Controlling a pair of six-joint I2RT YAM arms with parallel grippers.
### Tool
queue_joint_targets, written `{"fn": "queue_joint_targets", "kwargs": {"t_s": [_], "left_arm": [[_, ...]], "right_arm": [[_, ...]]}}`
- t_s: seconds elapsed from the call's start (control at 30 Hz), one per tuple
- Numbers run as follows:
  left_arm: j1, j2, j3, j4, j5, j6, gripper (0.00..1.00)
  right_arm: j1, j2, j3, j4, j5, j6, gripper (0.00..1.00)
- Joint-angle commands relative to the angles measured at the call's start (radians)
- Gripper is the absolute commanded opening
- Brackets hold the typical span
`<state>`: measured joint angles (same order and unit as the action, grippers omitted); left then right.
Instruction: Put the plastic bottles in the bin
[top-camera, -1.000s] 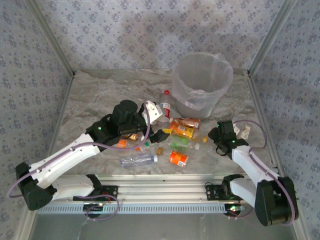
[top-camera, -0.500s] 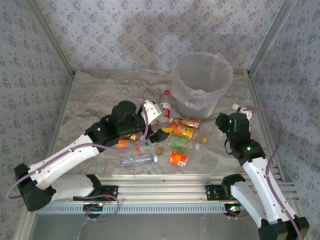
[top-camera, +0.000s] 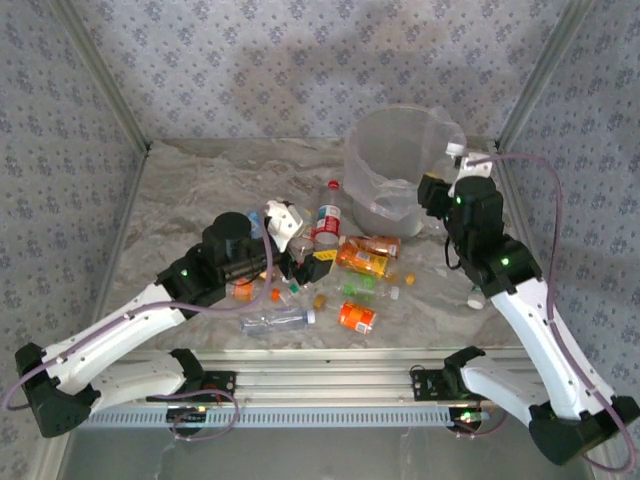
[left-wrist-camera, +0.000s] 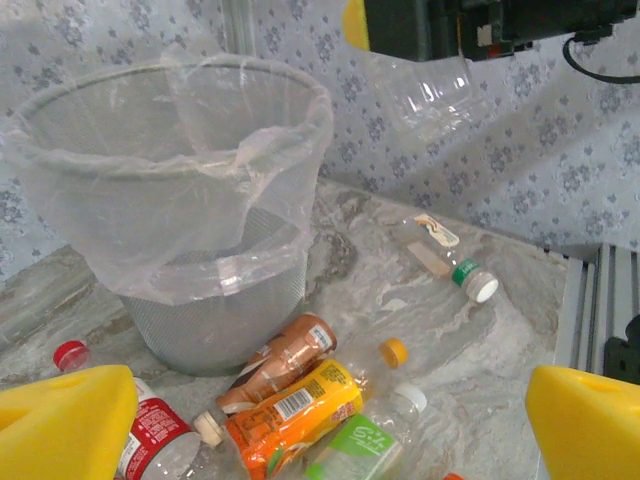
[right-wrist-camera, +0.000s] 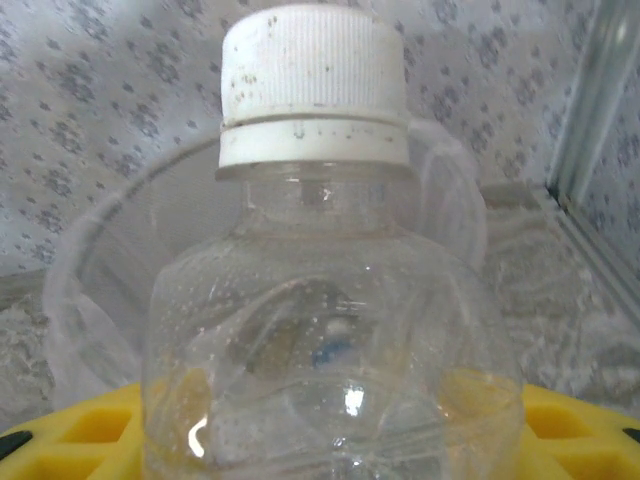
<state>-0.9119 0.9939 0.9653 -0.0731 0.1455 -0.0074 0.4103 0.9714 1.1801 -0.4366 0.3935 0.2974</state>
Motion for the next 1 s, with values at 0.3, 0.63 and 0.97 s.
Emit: {"fn": "queue_joint_targets", "kwargs": {"t_s": [0.3,0.63,0.97], "left_arm": [[-0.007,-0.075,-0.067,0.152,0.081,-0.028,1.00],[-0.008,-0.054,-0.053,0.107,0.086,0.035,1.00],[-0.007,-0.037,-0.041,0.082,0.091,0.054,1.00]], "right_arm": [[0.016,0.302,0.339,0.005,-0.056,-0.215,0.60],[-0.032,0.546,0.593,-0.205,-0.210,-0.242,0.61],[-0.136,0.664,0.663,-0.293,-0.337,-0.186,0.61]]}}
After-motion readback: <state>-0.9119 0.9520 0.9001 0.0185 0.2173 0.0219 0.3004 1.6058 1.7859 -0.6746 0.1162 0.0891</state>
